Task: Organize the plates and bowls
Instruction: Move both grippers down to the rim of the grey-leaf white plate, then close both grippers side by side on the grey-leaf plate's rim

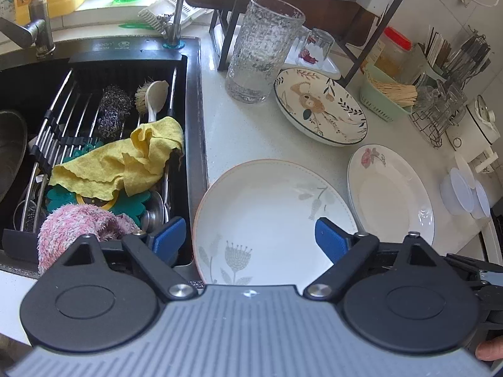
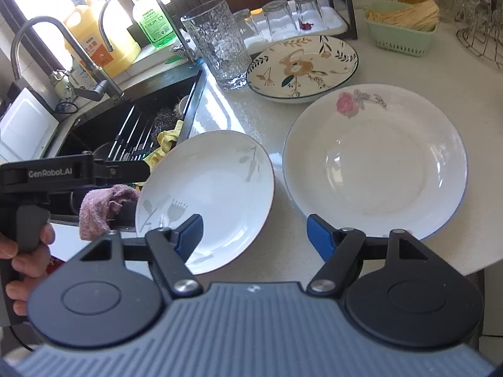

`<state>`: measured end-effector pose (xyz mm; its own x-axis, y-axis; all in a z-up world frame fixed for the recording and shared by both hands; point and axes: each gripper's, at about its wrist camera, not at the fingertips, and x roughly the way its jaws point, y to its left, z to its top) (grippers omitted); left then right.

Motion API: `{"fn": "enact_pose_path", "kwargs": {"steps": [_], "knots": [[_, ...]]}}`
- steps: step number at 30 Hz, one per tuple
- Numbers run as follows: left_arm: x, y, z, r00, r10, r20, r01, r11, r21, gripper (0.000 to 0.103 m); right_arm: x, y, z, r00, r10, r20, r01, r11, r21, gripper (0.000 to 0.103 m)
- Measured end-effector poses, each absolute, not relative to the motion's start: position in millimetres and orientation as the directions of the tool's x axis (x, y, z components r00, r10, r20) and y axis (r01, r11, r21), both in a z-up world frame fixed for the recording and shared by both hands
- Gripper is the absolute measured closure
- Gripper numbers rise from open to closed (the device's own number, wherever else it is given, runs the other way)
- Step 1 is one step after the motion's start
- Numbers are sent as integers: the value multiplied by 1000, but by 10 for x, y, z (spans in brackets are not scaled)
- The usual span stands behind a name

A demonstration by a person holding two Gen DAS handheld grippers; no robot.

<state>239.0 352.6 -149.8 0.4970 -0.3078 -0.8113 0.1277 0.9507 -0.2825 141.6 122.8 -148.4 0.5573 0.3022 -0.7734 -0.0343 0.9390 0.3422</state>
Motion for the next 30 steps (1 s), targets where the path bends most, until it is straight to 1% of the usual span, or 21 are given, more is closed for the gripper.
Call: {"fn": "enact_pose_path", "kwargs": {"steps": [3, 5, 6, 7, 9, 10, 11, 13, 14, 16, 18, 22, 24, 30], "knots": [[2452, 3588, -1625, 490, -310, -815, 140, 951, -277, 19, 1468, 1272, -1545, 540, 301, -786, -16, 937, 348, 39], [2480, 3614, -1708, 491, -318, -811, 153, 948, -279, 22, 1507, 1289, -1592, 531, 298, -794, 2, 936, 352, 48], [2497, 3631, -1756, 484, -321, -814, 150, 947, -285, 25, 1523, 1296, -1615, 527, 285, -801, 13, 939, 343, 55], [2516, 3649, -1804, 478, -320, -818, 142, 947, -288, 26, 1538, 1305, -1638, 523, 272, -808, 26, 942, 334, 58], [2532, 3669, -1861, 474, -321, -820, 138, 947, -291, 34, 1561, 1313, -1682, 517, 260, -815, 45, 943, 329, 64], [2543, 3686, -1880, 477, -327, -816, 140, 945, -296, 36, 1574, 1317, -1705, 516, 256, -817, 48, 944, 326, 67], [2552, 3699, -1894, 478, -333, -812, 141, 942, -303, 40, 1590, 1327, -1727, 516, 254, -818, 48, 945, 324, 68], [2583, 3730, -1933, 478, -340, -809, 134, 939, -316, 50, 1609, 1350, -1759, 515, 251, -819, 53, 945, 323, 75], [2614, 3754, -1961, 472, -347, -810, 120, 936, -331, 59, 1621, 1360, -1777, 516, 249, -820, 57, 945, 323, 77], [2671, 3787, -1990, 469, -361, -806, 95, 928, -361, 63, 1646, 1383, -1807, 520, 225, -824, 69, 950, 303, 82], [2715, 3790, -1998, 478, -352, -805, 91, 931, -353, 70, 1668, 1384, -1834, 528, 213, -822, 80, 951, 298, 85], [2802, 3818, -2029, 477, -386, -790, 93, 916, -391, 70, 1700, 1354, -1904, 534, 221, -816, 100, 942, 321, 85], [2867, 3831, -2074, 460, -427, -779, 101, 896, -432, 64, 1722, 1349, -1943, 531, 231, -815, 102, 938, 332, 85], [3020, 3896, -2016, 430, -481, -764, 67, 861, -505, 64, 1829, 1307, -1897, 506, 253, -824, 126, 924, 362, 84]]}}
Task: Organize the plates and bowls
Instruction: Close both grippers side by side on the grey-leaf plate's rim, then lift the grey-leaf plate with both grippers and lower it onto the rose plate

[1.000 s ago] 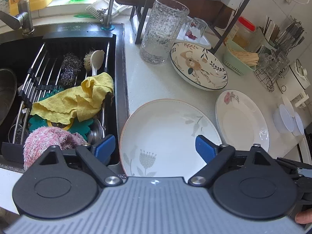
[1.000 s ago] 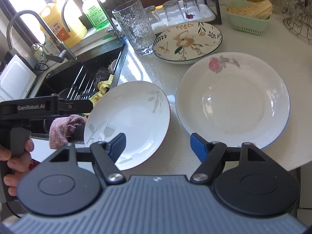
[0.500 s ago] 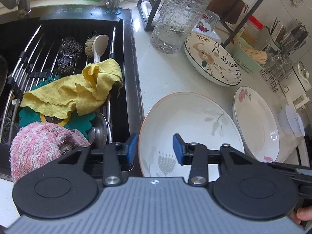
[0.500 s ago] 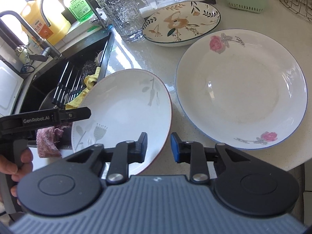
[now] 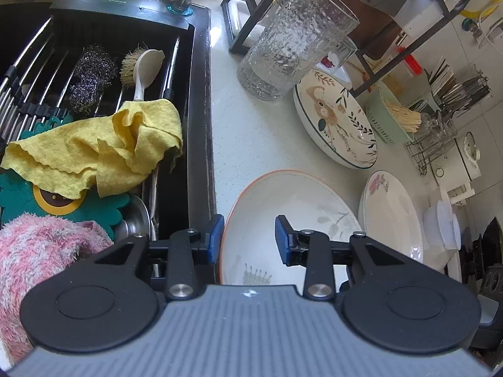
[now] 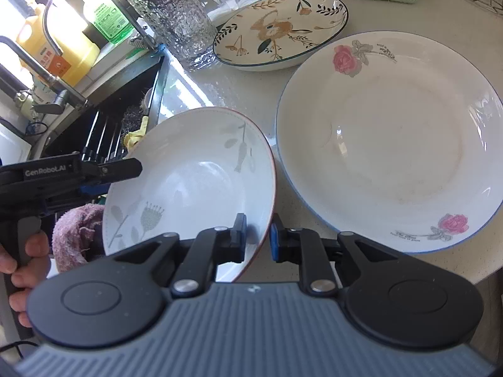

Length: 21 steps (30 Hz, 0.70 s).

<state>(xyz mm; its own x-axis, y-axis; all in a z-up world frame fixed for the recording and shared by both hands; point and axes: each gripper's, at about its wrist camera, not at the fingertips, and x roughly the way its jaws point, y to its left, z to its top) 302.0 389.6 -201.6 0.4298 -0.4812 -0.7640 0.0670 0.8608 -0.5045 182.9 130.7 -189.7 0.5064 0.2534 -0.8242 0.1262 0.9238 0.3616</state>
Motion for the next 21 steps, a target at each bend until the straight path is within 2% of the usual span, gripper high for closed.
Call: {"fn": "enact_pose_path", "kwargs": {"steps": [11, 21], "knots": [[3173, 3861, -1537, 407, -519, -752, 71, 838, -540, 64, 1887, 1129, -1433, 539, 281, -794, 135, 902, 410, 84], [3377, 3155, -1202, 377, -547, -748, 155, 833, -531, 64, 1918, 450, -1117, 618, 265, -740, 143, 888, 437, 84]]}}
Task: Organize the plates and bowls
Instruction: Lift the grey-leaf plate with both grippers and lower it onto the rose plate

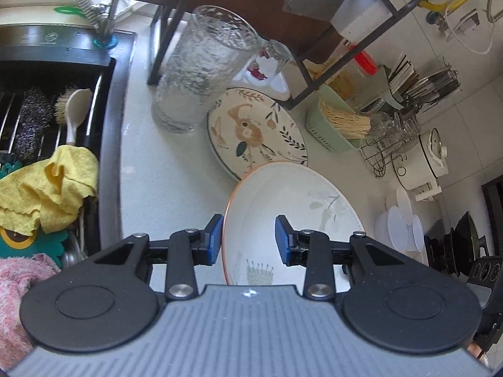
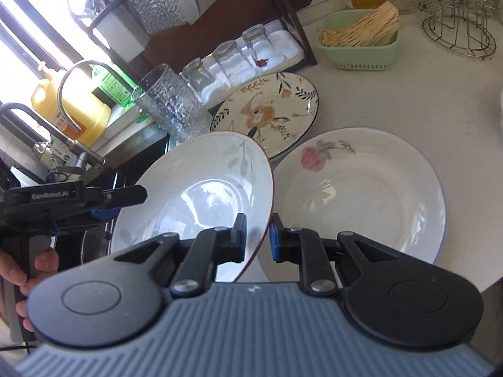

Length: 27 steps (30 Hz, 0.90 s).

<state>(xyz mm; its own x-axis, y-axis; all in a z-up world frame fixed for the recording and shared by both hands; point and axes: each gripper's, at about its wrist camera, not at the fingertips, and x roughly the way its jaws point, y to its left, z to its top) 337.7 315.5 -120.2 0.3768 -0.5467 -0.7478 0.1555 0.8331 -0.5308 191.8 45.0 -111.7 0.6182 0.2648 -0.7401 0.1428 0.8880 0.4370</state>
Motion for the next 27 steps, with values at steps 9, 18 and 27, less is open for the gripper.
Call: {"fn": "enact_pose_path", "kwargs": {"steps": [9, 18, 27], "knots": [[3423, 2359, -1345, 346, -513, -786, 155, 857, -491, 64, 1884, -192, -1272, 576, 277, -769, 134, 896, 424, 84], [3379, 1853, -1454, 358, -455, -815, 156, 890, -428, 64, 1842, -553, -1467, 525, 316, -790, 102, 898, 427, 84], [3383, 1758, -1605, 330, -423, -844, 143, 906, -398, 64, 1936, -624, -1573, 503, 317, -804, 64, 914, 400, 84]]}}
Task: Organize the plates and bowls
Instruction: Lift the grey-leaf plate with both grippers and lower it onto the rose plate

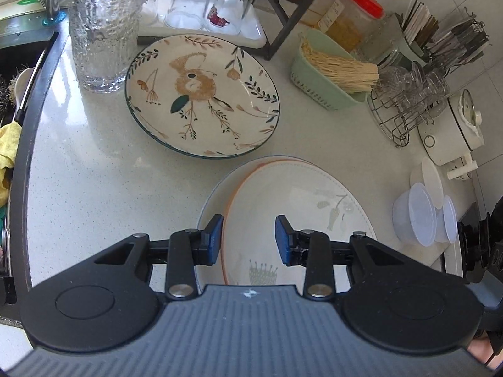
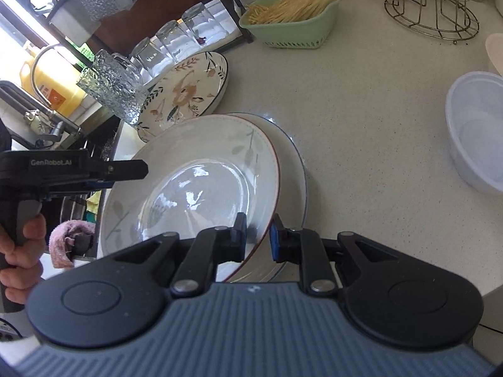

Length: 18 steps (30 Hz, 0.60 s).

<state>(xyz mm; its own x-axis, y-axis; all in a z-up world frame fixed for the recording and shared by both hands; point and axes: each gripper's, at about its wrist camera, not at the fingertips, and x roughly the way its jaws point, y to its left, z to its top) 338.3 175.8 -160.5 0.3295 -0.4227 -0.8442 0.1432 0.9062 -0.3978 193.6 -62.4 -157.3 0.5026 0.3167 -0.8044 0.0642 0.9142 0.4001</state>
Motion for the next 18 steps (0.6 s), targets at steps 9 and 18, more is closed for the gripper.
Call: {"fn": "enact_pose_path", "kwargs": {"steps": [9, 18], "knots": [[3368, 1639, -1653, 317, -393, -863, 188, 918, -349, 61, 2010, -673, -1644, 497, 303, -813, 63, 922, 382, 84], [3385, 1677, -1684, 298, -367, -881, 175, 928, -327, 60, 2102, -586, -1682, 487, 279, -827, 51, 937, 346, 84]]}}
